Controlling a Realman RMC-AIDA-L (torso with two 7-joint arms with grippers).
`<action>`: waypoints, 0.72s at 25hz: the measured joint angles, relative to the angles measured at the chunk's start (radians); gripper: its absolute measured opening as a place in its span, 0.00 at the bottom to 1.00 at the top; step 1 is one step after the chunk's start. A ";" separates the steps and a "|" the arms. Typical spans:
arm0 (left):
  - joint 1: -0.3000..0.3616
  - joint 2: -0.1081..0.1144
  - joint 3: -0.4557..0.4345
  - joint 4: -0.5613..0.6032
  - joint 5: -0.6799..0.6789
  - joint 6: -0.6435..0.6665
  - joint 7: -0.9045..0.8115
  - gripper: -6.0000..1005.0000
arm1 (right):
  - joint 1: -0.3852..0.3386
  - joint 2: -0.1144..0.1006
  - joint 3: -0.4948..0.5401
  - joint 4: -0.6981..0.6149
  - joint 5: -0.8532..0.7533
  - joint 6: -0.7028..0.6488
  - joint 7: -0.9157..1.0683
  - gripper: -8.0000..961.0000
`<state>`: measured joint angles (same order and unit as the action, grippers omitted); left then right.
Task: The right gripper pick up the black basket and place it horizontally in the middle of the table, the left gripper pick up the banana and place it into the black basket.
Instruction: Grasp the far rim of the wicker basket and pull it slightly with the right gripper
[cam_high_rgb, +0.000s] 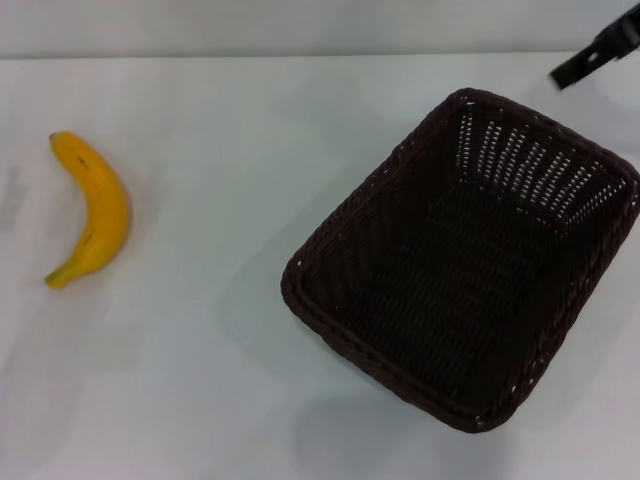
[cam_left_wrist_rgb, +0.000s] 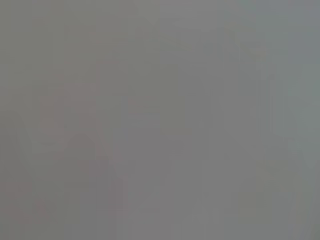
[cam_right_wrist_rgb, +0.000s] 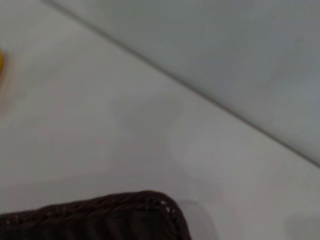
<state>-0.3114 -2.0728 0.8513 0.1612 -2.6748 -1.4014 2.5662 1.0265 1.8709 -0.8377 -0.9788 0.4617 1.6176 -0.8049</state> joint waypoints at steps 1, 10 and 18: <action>0.010 0.000 0.000 0.012 0.015 0.000 0.000 0.86 | 0.003 0.002 -0.003 0.004 -0.006 -0.003 0.000 0.89; 0.042 0.003 -0.001 0.030 0.027 -0.001 -0.004 0.86 | 0.110 0.056 -0.044 0.169 -0.165 -0.070 0.007 0.89; 0.043 0.004 0.000 0.031 0.029 0.007 0.000 0.86 | 0.169 0.063 -0.078 0.346 -0.227 -0.165 0.002 0.89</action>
<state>-0.2684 -2.0692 0.8512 0.1918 -2.6460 -1.3944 2.5664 1.1957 1.9334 -0.9161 -0.6327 0.2349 1.4529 -0.8028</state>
